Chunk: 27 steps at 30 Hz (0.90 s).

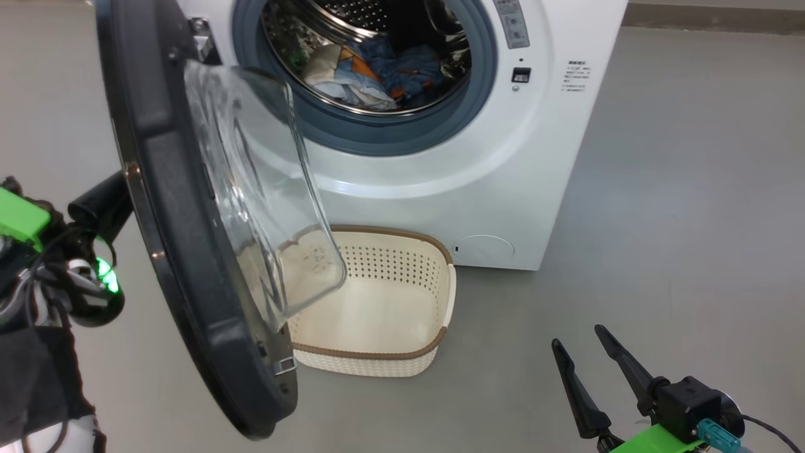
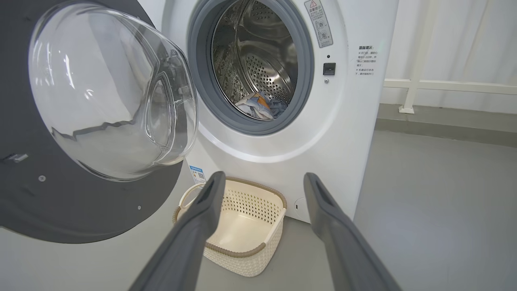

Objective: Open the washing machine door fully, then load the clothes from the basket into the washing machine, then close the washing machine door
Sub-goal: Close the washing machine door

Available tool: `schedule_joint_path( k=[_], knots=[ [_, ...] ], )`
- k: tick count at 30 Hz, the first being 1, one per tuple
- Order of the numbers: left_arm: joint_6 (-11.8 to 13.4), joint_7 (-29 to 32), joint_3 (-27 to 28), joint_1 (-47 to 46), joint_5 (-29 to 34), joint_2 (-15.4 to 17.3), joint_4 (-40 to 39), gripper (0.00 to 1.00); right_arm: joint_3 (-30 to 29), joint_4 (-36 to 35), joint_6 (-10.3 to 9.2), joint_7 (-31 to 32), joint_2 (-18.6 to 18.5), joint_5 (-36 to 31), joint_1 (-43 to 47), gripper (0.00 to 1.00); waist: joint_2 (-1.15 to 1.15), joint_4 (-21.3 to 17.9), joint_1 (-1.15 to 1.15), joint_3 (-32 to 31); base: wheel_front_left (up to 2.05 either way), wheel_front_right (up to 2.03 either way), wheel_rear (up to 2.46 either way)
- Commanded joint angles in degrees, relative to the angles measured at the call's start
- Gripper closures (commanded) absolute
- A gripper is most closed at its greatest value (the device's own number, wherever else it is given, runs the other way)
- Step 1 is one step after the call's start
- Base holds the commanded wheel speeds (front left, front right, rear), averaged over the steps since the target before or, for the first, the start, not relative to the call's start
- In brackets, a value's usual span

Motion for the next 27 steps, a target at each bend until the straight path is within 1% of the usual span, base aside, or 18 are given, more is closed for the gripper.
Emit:
schedule_joint_path(
  k=[1,6,12,16,21,27],
  knots=[
    [-0.98,-0.74,-0.41,-2.09,-0.83,0.92,-1.57,1.0,0.99,-1.36,0.09,-0.27,-0.01,0.27,-2.04,0.0,0.0,-1.01,0.0,0.44,0.0,0.0,0.0],
    [-2.4,-5.71,-3.0,-3.79,-2.63,0.67,0.49,1.0,1.11,-1.35,0.09,-0.27,0.13,0.3,-2.83,0.0,0.0,-2.79,0.0,0.96,0.0,0.0,0.0],
    [-4.34,-11.1,-8.68,-5.83,-6.67,0.64,4.48,1.0,1.2,-1.2,0.09,-0.27,0.32,0.36,-2.97,0.0,0.0,-4.51,0.0,0.9,0.0,0.0,0.0],
    [-5.05,-13.62,-12.07,-7.12,-8.82,0.63,6.53,1.0,1.33,-1.17,0.09,-0.27,0.41,0.38,-3.22,0.0,0.0,-5.41,0.0,1.12,0.0,0.0,0.0],
    [-6.24,-17.19,-15.76,-8.65,-9.92,0.63,8.86,1.0,1.45,-1.1,0.09,-0.27,0.48,0.44,-3.71,0.0,0.0,-6.37,0.0,1.36,0.0,0.0,0.0],
    [-7.95,-22.91,-19.13,-11.29,-11.28,0.63,13.48,1.0,1.93,-0.83,0.09,-0.27,0.5,0.49,-4.16,0.0,0.0,-7.44,0.0,1.32,0.0,0.0,0.0]
  ],
)
